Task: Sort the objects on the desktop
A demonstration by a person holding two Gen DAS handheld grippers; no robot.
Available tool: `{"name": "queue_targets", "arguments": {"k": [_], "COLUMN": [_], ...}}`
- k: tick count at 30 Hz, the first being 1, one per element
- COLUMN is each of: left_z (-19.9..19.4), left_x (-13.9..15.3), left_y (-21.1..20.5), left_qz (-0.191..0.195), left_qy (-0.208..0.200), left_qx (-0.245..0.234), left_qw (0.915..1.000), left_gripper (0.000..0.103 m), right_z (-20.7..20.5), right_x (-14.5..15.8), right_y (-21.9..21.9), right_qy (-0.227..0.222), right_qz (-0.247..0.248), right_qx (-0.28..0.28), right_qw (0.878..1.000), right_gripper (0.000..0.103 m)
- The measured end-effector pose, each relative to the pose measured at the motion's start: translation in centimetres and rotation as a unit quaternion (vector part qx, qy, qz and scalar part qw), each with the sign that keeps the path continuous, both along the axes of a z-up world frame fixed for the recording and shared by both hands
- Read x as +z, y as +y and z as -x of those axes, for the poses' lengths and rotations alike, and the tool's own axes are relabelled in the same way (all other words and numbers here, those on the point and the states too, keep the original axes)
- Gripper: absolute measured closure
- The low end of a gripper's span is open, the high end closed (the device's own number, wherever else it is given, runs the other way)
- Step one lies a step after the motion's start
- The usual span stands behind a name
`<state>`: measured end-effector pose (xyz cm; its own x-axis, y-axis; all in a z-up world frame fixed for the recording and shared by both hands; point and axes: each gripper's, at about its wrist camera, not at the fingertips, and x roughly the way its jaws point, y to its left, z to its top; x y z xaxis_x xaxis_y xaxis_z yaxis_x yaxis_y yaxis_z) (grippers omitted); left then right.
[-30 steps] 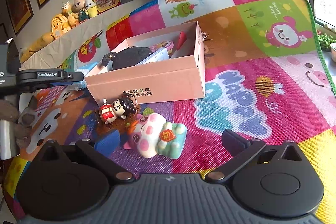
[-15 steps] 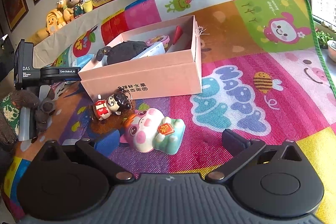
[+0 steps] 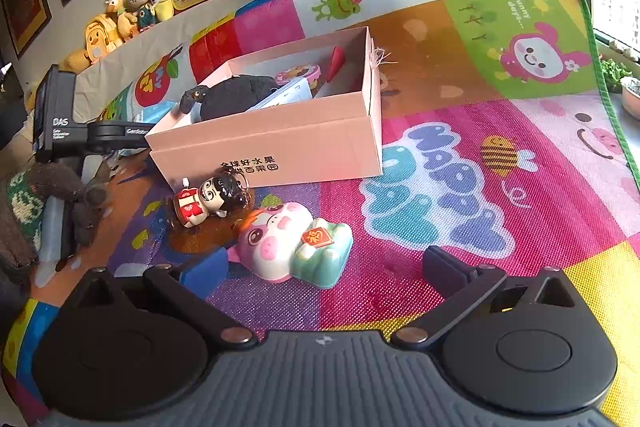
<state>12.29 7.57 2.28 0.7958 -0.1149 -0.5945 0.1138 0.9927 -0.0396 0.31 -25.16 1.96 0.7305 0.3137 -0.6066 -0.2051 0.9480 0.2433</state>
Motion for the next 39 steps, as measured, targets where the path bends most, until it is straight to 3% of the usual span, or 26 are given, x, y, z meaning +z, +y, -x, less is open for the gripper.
{"name": "queue_targets", "arguments": {"k": [7, 12, 18, 23, 25, 27, 34, 39], "left_z": [10.6, 12.2, 12.1, 13.2, 14.1, 15.0, 16.4, 15.4], "left_x": [3.8, 3.0, 0.5, -0.1, -0.1, 0.0, 0.2, 0.1], "left_y": [-3.1, -8.1, -10.1, -8.8, -8.3, -7.7, -5.3, -3.9], "left_qz": [0.045, 0.035, 0.018, 0.011, 0.008, 0.004, 0.026, 0.019], "left_qy": [-0.038, -0.029, -0.005, 0.014, 0.016, 0.018, 0.019, 0.006], "left_qx": [-0.093, -0.168, -0.172, -0.162, -0.159, -0.153, -0.107, -0.063], "left_qw": [0.9939, 0.9847, 0.9849, 0.9867, 0.9871, 0.9881, 0.9937, 0.9978], "left_gripper": [0.063, 0.062, 0.056, 0.042, 0.029, 0.023, 0.007, 0.005], "right_z": [-0.1, 0.0, 0.1, 0.1, 0.0, 0.1, -0.1, -0.1], "right_x": [0.0, 0.0, 0.0, 0.0, 0.0, -0.1, -0.1, -0.2], "right_y": [-0.2, -0.2, -0.6, -0.7, -0.7, -0.6, 0.6, 1.2], "right_qy": [-0.001, -0.001, -0.002, -0.002, -0.001, -0.001, 0.006, 0.006], "right_qz": [-0.009, -0.008, -0.013, -0.013, -0.013, -0.009, 0.032, 0.055], "right_qx": [-0.001, -0.004, -0.015, -0.015, -0.015, -0.014, -0.004, -0.002], "right_qw": [1.0, 1.0, 1.0, 1.0, 1.0, 1.0, 0.999, 0.998], "right_gripper": [0.0, 0.0, 0.0, 0.0, 0.0, 0.0, 0.0, 0.0]}}
